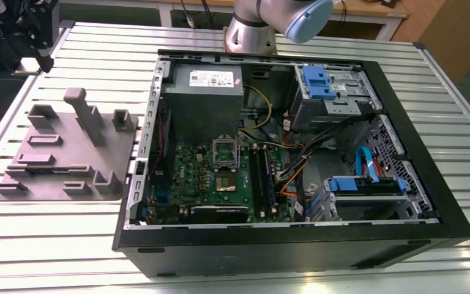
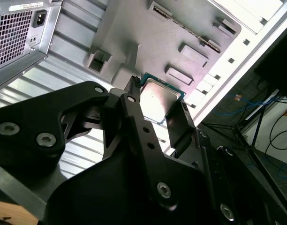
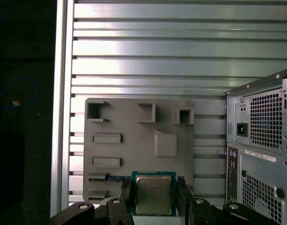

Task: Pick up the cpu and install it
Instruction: 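Pick up the cpu and move it towards the insertion slot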

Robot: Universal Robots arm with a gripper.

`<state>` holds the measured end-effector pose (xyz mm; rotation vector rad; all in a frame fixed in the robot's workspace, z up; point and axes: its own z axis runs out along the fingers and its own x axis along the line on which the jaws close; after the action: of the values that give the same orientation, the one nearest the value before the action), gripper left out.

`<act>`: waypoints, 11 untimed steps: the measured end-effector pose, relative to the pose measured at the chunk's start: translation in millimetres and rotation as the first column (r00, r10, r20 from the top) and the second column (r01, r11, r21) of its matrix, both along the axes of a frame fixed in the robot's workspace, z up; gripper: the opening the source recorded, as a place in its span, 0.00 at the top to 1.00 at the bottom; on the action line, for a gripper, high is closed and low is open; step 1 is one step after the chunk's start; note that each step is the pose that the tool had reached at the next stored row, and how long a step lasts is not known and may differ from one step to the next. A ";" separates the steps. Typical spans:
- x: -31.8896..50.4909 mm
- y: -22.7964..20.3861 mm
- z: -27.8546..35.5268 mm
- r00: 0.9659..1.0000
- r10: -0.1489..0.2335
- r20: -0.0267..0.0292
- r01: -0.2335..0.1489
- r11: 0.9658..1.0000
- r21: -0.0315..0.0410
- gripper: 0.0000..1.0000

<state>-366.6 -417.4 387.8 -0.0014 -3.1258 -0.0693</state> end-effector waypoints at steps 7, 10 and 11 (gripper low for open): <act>1.7 0.0 0.0 1.000 0.000 0.000 0.000 1.000 0.000 0.53; 2.3 0.0 0.0 1.000 0.000 0.000 0.000 1.000 0.000 0.53; 2.6 0.0 0.0 1.000 0.000 0.000 0.000 1.000 0.000 0.53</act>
<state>-364.1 -417.4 387.8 -0.0014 -3.1258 -0.0694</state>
